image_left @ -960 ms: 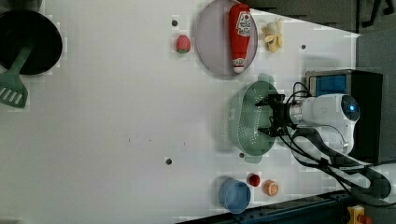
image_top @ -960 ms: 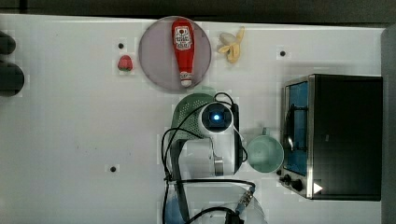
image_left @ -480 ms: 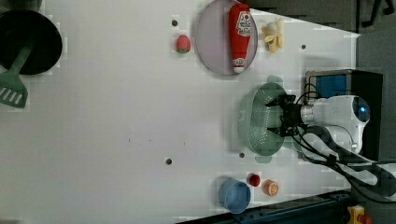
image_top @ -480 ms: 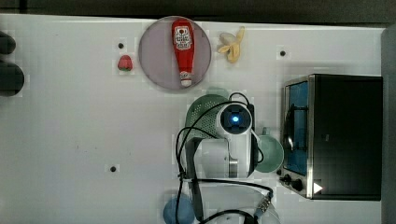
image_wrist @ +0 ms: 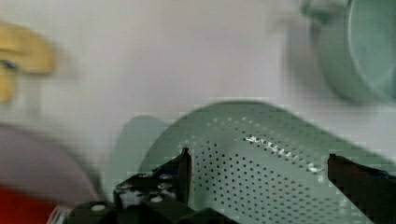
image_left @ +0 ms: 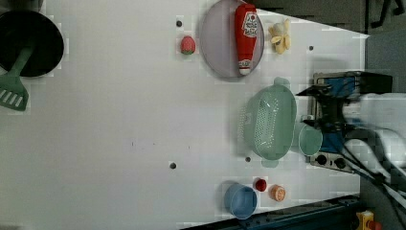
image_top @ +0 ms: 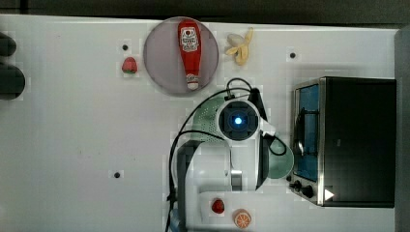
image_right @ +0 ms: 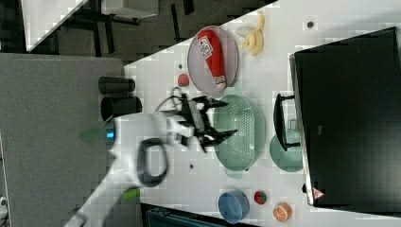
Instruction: Drag strainer left to right.
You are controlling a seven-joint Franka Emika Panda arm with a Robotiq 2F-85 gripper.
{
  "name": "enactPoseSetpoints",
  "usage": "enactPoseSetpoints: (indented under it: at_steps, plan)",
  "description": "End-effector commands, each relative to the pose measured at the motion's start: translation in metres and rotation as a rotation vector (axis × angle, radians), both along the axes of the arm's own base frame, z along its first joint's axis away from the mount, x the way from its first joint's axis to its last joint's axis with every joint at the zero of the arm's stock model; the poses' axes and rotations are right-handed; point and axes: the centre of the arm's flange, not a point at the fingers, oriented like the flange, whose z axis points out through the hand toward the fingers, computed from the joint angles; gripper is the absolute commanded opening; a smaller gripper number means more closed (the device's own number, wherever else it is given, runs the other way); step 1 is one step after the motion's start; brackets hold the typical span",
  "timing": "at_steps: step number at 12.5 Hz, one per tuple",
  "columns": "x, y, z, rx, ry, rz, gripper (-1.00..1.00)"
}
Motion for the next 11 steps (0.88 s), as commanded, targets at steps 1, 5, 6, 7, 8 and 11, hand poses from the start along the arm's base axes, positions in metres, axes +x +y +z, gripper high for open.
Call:
enactPoseSetpoints:
  at_steps: [1, 5, 6, 7, 8, 11]
  plan:
    - [0.022, 0.013, 0.115, -0.069, 0.004, 0.202, 1.00]
    - [0.009, 0.026, 0.228, 0.053, 0.115, 0.205, 1.00]
    - [0.005, 0.026, 0.251, 0.086, 0.112, 0.236, 1.00]
    - [0.003, 0.027, 0.274, 0.085, 0.093, 0.286, 1.00]
    - [0.001, 0.028, 0.294, 0.071, 0.066, 0.320, 1.00]
    - [-0.010, 0.030, 0.311, 0.070, 0.074, 0.331, 1.00]
